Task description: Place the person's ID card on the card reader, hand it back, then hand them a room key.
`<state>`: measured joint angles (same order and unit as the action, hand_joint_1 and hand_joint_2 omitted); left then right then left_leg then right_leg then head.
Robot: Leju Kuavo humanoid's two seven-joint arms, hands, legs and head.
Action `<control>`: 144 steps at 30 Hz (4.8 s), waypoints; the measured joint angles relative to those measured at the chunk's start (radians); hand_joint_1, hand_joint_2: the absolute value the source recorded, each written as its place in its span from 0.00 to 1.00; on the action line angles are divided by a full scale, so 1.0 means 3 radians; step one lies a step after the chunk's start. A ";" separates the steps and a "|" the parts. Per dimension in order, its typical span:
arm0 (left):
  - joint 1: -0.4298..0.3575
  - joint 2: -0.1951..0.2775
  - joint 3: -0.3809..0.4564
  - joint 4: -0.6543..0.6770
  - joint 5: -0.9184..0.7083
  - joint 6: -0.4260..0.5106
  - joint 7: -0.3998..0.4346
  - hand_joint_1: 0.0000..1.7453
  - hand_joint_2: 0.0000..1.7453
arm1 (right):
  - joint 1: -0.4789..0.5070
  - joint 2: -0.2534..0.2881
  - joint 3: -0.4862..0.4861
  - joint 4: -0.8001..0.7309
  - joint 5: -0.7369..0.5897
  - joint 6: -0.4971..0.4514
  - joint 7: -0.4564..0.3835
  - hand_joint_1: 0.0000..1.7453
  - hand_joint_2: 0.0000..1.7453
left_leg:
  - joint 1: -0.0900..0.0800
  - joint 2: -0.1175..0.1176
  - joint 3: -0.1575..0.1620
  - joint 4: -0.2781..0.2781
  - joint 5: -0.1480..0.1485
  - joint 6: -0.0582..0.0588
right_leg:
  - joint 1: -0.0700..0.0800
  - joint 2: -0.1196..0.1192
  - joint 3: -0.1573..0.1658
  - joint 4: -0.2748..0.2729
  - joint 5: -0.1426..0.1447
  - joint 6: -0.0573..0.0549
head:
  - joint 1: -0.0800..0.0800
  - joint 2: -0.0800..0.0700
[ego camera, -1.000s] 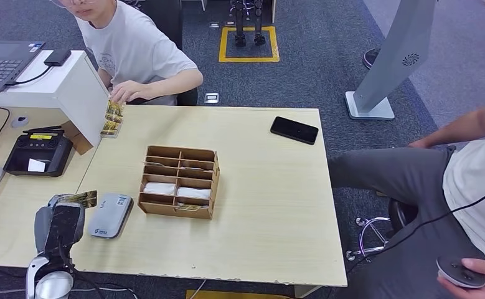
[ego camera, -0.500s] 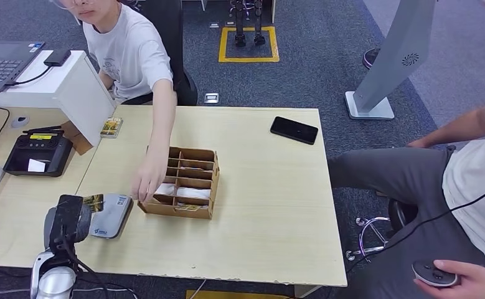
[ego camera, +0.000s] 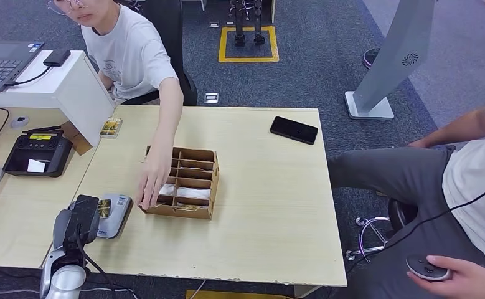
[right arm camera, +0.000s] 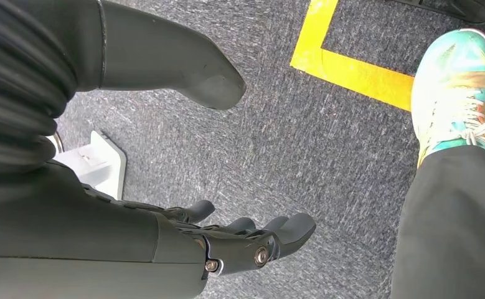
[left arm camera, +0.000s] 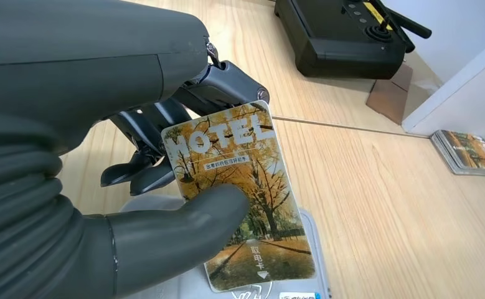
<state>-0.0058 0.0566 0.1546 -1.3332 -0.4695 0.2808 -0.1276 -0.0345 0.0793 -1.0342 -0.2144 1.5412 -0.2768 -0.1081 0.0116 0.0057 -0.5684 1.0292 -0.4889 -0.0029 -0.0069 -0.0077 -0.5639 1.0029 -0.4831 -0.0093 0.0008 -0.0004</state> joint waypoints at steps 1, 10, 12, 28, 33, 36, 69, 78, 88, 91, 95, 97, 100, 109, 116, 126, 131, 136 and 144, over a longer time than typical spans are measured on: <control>-0.0003 -0.0001 -0.0006 0.0014 -0.0011 -0.0001 0.0001 1.00 1.00 | 0.0000 0.0000 0.0000 0.0000 0.0000 0.0001 0.0000 0.00 1.00 | 0.0000 0.0000 0.0000 0.0000 0.0000 0.0000 | 0.0000 0.0000 0.0000 0.0000 0.0000 0.0000 | 0.0000 0.0000; -0.0006 -0.0021 -0.0045 0.0104 -0.0093 -0.0169 0.0043 1.00 1.00 | 0.0000 0.0001 0.0000 0.0000 0.0000 0.0028 0.0003 0.00 1.00 | 0.0000 0.0000 0.0001 0.0000 0.0000 0.0000 | 0.0000 -0.0001 0.0002 0.0000 0.0000 0.0000 | 0.0001 0.0000; -0.0006 -0.0023 -0.0047 0.0115 -0.0107 -0.0191 0.0048 1.00 1.00 | 0.0000 0.0001 0.0000 0.0000 0.0000 0.0036 0.0003 0.00 1.00 | 0.0000 -0.0001 0.0001 0.0000 0.0000 0.0000 | 0.0000 -0.0001 0.0002 0.0000 0.0000 0.0000 | 0.0000 0.0000; -0.0024 -0.0036 -0.0072 0.0196 -0.0308 -0.0175 0.0070 1.00 1.00 | 0.0000 0.0009 0.0002 0.0000 0.0000 0.0038 -0.0024 0.00 1.00 | -0.0001 -0.0001 0.0007 0.0000 0.0001 0.0001 | -0.0001 -0.0004 0.0009 0.0000 0.0000 0.0000 | 0.0000 0.0000; -0.0015 -0.0086 -0.0067 0.0178 0.0132 -0.0193 -0.0359 1.00 1.00 | 0.0000 0.0009 0.0011 0.0000 0.0000 0.0034 -0.0033 0.00 1.00 | -0.0001 -0.0003 0.0006 0.0000 0.0002 0.0003 | 0.0000 -0.0006 0.0009 0.0000 0.0000 0.0000 | 0.0000 0.0000; -0.0018 -0.0131 -0.0051 0.0067 0.0621 -0.0176 -0.0748 1.00 1.00 | 0.0000 0.0009 0.0048 0.0000 0.0000 0.0035 -0.0034 0.00 1.00 | 0.0001 -0.0002 0.0004 0.0000 0.0003 0.0002 | 0.0000 -0.0006 0.0007 0.0000 0.0002 0.0000 | 0.0001 0.0000; -0.1147 0.0161 0.0243 0.0247 -0.1733 0.1386 -0.1463 0.00 1.00 | -0.0049 -0.0007 0.0556 0.0001 0.0000 0.0159 -0.0024 0.00 1.00 | 0.0002 0.0002 0.0000 0.0002 0.0009 -0.0003 | 0.0000 0.0002 0.0000 0.0001 0.0006 -0.0002 | 0.0001 0.0000; -0.1183 0.0149 0.0226 0.0436 -0.1396 0.1386 -0.1096 0.00 1.00 | -0.0050 -0.0015 0.0558 0.0001 -0.0003 0.0147 -0.0028 0.00 1.00 | 0.0002 0.0003 -0.0001 0.0002 0.0009 -0.0003 | 0.0000 0.0003 -0.0003 0.0001 0.0006 -0.0002 | 0.0000 0.0000; -0.1118 0.0260 -0.0017 0.0435 -0.0839 0.0953 -0.1047 0.00 1.00 | -0.0050 -0.0016 0.0557 0.0001 -0.0007 0.0132 -0.0032 0.00 1.00 | 0.0002 0.0003 -0.0002 0.0002 0.0008 -0.0003 | 0.0000 0.0004 -0.0002 0.0001 0.0007 -0.0002 | 0.0001 0.0000; -0.0886 0.0324 -0.0165 0.0198 -0.0445 0.0348 -0.1196 0.00 1.00 | -0.0039 -0.0017 0.0550 0.0001 -0.0013 0.0129 -0.0032 0.00 1.00 | 0.0002 0.0006 -0.0002 0.0002 0.0008 -0.0003 | 0.0000 0.0007 -0.0003 0.0001 0.0006 -0.0002 | 0.0000 0.0000; -0.0492 0.0364 -0.0471 -0.0271 -0.0381 -0.0026 -0.1286 0.00 1.00 | -0.0020 -0.0021 0.0530 0.0001 -0.0017 0.0128 -0.0030 0.00 1.00 | 0.0000 0.0005 -0.0005 0.0002 0.0004 0.0000 | 0.0000 0.0006 -0.0006 0.0000 0.0004 0.0000 | 0.0001 0.0000; -0.0354 0.0379 -0.0625 -0.0453 -0.0472 -0.0081 -0.1327 0.00 1.00 | -0.0016 -0.0023 0.0517 0.0001 -0.0017 0.0129 -0.0026 0.00 1.00 | -0.0001 0.0006 -0.0006 0.0002 0.0003 0.0001 | 0.0000 0.0005 -0.0007 0.0000 0.0004 0.0000 | 0.0001 0.0000; -0.0199 0.0419 -0.0939 -0.0710 -0.0883 -0.0047 -0.1339 0.00 1.00 | -0.0007 -0.0026 0.0496 0.0001 -0.0015 0.0127 -0.0045 0.00 1.00 | -0.0002 0.0004 -0.0006 0.0003 0.0002 0.0003 | -0.0001 0.0002 -0.0007 -0.0001 0.0004 0.0000 | 0.0001 0.0000; -0.0151 0.0558 -0.1891 -0.0989 -0.1497 0.0139 -0.1023 0.00 1.00 | -0.0011 -0.0046 0.0479 0.0001 -0.0007 0.0113 -0.0082 0.00 1.00 | 0.0000 0.0004 -0.0005 0.0005 0.0002 0.0004 | -0.0001 0.0003 -0.0006 -0.0001 0.0007 0.0003 | 0.0001 0.0000; -0.0212 0.0654 -0.2120 -0.1000 -0.1601 0.0192 -0.0903 0.00 1.00 | -0.0010 -0.0056 0.0479 0.0001 -0.0004 0.0123 -0.0052 0.00 1.00 | 0.0001 0.0004 -0.0005 0.0005 0.0002 0.0003 | 0.0000 0.0004 -0.0006 0.0000 0.0007 0.0003 | 0.0000 0.0000; -0.0227 0.0700 -0.2204 -0.0998 -0.1724 0.0239 -0.0841 0.00 1.00 | -0.0011 -0.0061 0.0479 0.0001 -0.0003 0.0120 -0.0058 0.00 1.00 | -0.0001 0.0004 -0.0006 0.0005 0.0002 0.0004 | 0.0000 0.0004 -0.0006 -0.0001 0.0007 0.0003 | 0.0001 0.0000; -0.0299 0.0699 -0.2245 -0.0914 -0.1940 0.0380 -0.0615 0.00 1.00 | -0.0018 -0.0061 0.0479 0.0001 -0.0002 0.0101 -0.0096 0.00 1.00 | 0.0000 0.0004 -0.0006 0.0005 0.0003 0.0004 | 0.0000 0.0003 -0.0005 -0.0001 0.0007 0.0003 | 0.0000 0.0000; -0.0363 0.0680 -0.2245 -0.0811 -0.1989 0.0457 -0.0443 0.00 1.00 | -0.0020 -0.0061 0.0479 0.0001 -0.0001 0.0099 -0.0096 0.00 1.00 | 0.0000 0.0004 -0.0006 0.0005 0.0003 0.0004 | 0.0000 0.0003 -0.0005 0.0000 0.0007 0.0003 | 0.0000 0.0000; -0.0395 0.0644 -0.2151 -0.0562 -0.2283 0.0617 -0.0221 0.00 1.00 | -0.0019 -0.0061 0.0479 0.0001 -0.0001 0.0098 -0.0081 0.00 1.00 | 0.0000 0.0004 -0.0006 0.0005 0.0002 0.0004 | 0.0000 0.0003 -0.0006 0.0000 0.0007 0.0003 | 0.0000 0.0000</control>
<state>-0.1244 0.2500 -0.4907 -1.5018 -1.1544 0.4660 -0.1939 -0.0403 0.0610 -0.8904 -0.2140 1.5408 -0.2475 -0.1326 0.0115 0.0068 -0.5704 1.0307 -0.4881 -0.0018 -0.0069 -0.0066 -0.5656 1.0028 -0.4810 -0.0084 0.0010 -0.0004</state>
